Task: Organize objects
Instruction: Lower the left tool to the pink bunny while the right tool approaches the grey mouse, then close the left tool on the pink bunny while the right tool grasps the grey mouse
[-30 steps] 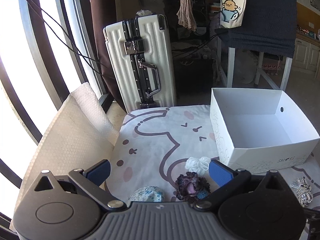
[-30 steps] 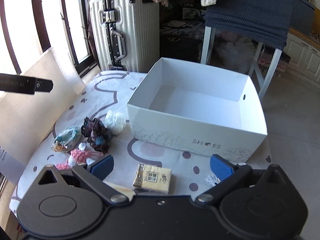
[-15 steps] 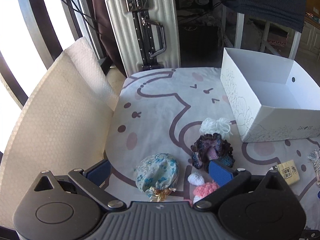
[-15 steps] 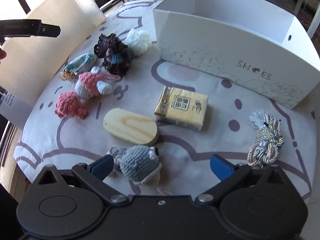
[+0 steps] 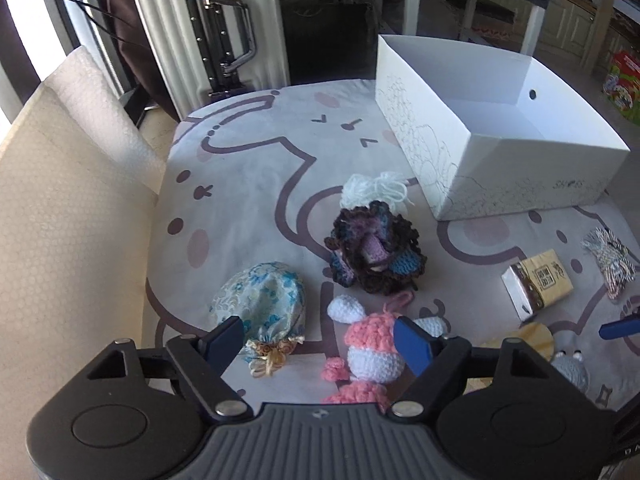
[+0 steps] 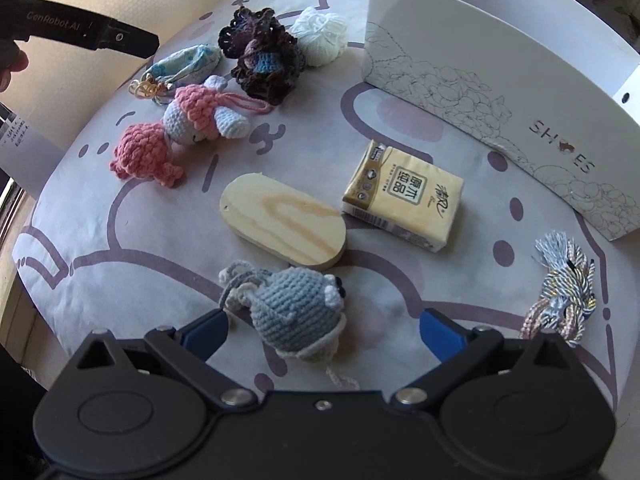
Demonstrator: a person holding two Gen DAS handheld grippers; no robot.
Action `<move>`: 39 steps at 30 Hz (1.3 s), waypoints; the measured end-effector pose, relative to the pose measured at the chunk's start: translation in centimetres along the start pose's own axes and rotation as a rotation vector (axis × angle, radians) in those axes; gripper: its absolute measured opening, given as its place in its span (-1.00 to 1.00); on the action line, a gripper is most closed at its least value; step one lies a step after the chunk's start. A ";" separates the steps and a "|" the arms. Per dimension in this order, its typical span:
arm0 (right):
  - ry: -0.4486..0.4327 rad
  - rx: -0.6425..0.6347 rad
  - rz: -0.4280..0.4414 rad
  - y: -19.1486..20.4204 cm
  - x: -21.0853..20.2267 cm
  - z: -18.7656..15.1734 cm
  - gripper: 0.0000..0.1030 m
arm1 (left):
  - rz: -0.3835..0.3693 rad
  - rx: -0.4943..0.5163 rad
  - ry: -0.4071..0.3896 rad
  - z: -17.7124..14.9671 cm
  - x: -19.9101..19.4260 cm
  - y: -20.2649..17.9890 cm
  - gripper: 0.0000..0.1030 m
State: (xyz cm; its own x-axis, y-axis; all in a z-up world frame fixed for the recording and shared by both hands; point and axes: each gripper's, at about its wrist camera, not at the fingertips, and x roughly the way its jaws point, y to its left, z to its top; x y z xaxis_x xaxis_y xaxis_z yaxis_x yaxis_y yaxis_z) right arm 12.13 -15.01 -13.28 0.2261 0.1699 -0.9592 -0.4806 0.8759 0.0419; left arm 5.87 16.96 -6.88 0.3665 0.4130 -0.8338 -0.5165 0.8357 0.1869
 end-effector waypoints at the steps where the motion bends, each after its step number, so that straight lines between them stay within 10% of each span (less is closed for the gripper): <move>1: 0.012 -0.002 -0.004 0.0 0.1 0.0 0.70 | -0.006 0.012 0.004 -0.1 0.1 -0.2 0.54; 10: 0.037 -0.036 0.032 0.8 0.1 0.7 0.12 | -0.054 0.046 0.043 -0.6 0.8 -0.6 0.54; 39: 0.030 -0.300 0.052 2.0 0.8 1.4 0.05 | -0.121 0.198 0.219 -1.8 5.8 -2.6 -0.32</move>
State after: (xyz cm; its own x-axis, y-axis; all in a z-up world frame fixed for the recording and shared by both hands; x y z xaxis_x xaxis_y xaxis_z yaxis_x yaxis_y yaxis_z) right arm 12.49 -12.48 -13.53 0.1719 0.1934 -0.9659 -0.7208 0.6930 0.0105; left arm 7.92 16.55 -13.12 0.2301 0.2363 -0.9440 -0.3102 0.9373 0.1590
